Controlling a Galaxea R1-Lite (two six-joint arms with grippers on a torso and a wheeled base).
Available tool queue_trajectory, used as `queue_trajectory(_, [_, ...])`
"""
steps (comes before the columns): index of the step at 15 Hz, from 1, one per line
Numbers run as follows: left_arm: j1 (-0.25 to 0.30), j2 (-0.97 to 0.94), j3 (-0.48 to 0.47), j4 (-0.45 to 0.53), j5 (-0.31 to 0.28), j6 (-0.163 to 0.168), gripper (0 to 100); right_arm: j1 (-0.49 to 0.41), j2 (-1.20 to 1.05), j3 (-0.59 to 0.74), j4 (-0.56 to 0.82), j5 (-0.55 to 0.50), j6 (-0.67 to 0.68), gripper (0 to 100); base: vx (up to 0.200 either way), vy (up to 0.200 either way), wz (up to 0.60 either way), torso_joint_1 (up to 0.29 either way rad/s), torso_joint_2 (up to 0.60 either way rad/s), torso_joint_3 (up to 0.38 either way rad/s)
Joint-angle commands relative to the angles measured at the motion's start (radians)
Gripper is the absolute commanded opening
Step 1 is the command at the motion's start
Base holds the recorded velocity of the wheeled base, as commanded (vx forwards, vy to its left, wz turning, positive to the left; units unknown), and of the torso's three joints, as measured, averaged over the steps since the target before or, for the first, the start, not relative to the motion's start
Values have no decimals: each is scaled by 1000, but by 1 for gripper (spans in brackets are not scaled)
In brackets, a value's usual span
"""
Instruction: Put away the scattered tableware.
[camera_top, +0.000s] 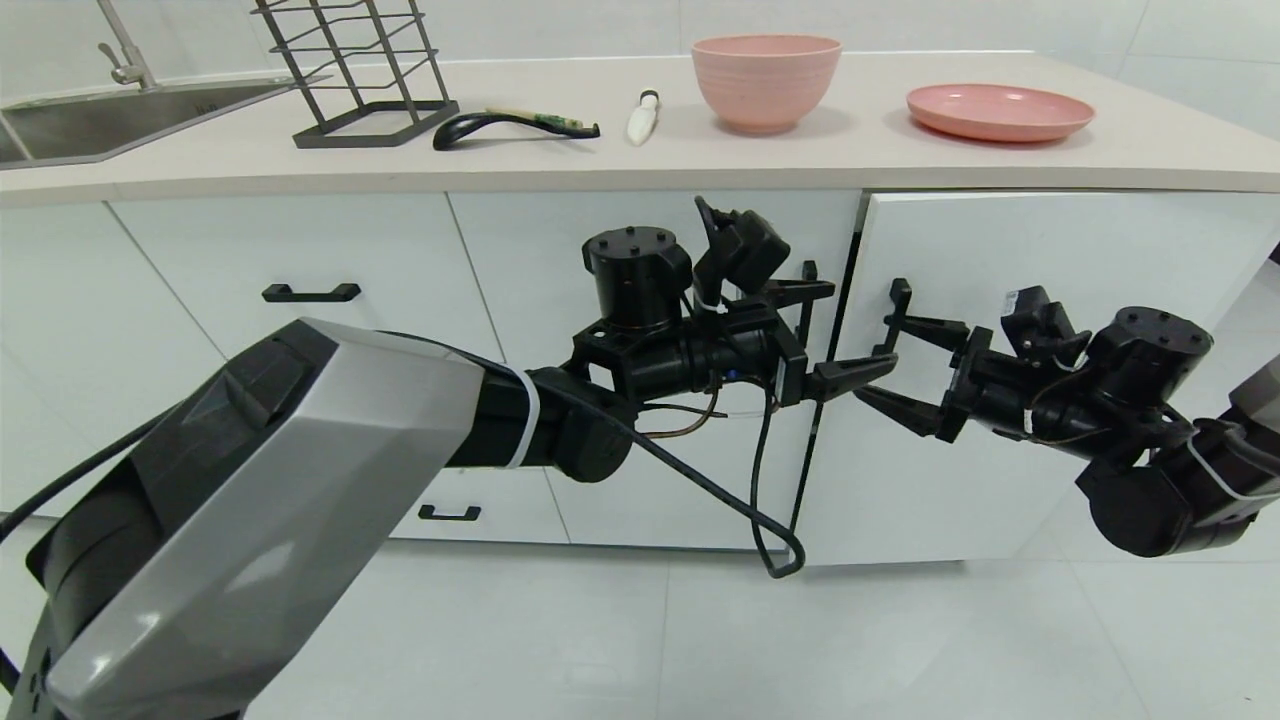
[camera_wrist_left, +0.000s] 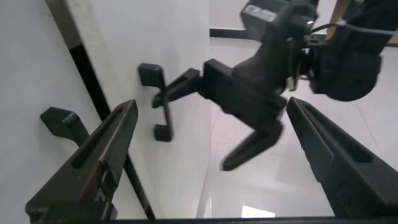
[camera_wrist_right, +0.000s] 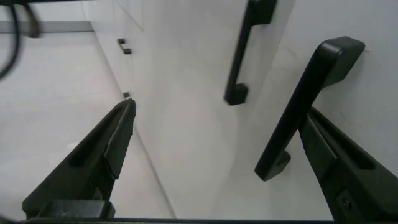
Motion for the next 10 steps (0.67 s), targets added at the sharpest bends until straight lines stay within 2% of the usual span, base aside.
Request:
queue_trajectory(1, [1, 3, -4, -1, 0, 0, 100, 1, -87, 99, 3, 47, -1, 100, 0, 0, 0, 0, 0, 0])
queue_trajectory(3, [-4, 29, -43, -8, -4, 0, 100, 1, -165, 208, 3, 70, -6, 100, 0, 0, 0, 0, 0, 0])
queue_trajectory(6, [-49, 76, -138, -11, -14, -2, 100, -1, -265, 354, 3, 92, -21, 100, 0, 0, 0, 0, 0, 0])
queue_trajectory(9, [-99, 141, -237, -13, -31, -2, 100, 1, -313, 410, 4, 92, -29, 100, 0, 0, 0, 0, 0, 0])
queue_trajectory(10, [-128, 159, -253, -45, -59, -12, 100, -2, -313, 424, 4, 85, -41, 100, 0, 0, 0, 0, 0, 0])
